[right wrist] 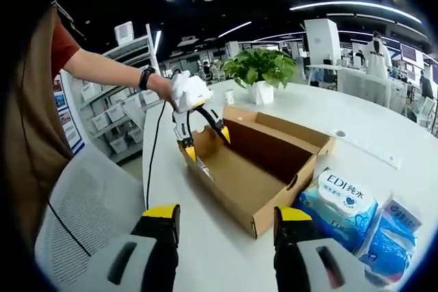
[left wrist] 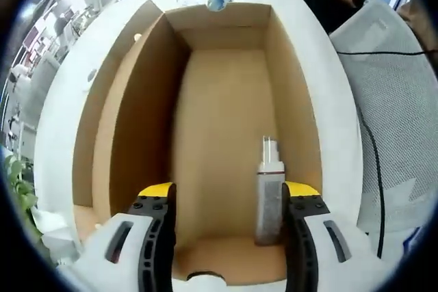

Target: Operate the shoe box by opening the lid, removing the specified soft item, and placing it in the target area until the item is outside and the box remains undamaged.

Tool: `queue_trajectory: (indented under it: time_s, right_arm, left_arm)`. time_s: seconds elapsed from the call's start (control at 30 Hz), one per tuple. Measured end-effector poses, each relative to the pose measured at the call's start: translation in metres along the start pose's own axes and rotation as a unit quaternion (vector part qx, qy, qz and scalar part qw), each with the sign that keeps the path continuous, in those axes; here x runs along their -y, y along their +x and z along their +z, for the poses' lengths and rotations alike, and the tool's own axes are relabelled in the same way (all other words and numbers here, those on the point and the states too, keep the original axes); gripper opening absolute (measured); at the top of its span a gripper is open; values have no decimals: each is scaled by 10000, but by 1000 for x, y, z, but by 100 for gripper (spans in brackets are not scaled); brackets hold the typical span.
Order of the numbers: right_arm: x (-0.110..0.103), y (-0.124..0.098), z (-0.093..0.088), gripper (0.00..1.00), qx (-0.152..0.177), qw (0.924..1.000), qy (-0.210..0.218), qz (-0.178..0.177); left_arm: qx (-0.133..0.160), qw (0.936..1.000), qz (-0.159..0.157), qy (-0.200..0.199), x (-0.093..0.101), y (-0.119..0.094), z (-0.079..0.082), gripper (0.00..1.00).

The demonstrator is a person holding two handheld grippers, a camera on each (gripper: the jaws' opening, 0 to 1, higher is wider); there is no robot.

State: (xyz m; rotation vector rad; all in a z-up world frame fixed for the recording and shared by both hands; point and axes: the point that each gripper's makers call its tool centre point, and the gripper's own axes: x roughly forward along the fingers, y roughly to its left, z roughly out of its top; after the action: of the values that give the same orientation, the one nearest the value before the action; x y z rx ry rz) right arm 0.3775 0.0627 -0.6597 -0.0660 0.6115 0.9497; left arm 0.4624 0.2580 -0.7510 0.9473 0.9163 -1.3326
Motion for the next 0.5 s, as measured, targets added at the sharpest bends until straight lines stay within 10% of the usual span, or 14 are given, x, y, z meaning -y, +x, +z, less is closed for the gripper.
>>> queue_trajectory:
  time_s: [0.5]
  right_arm:
    - [2, -4, -2, 50, 50, 9999, 127, -98]
  left_arm:
    - [-26, 9997, 212, 117, -9, -1, 1, 61]
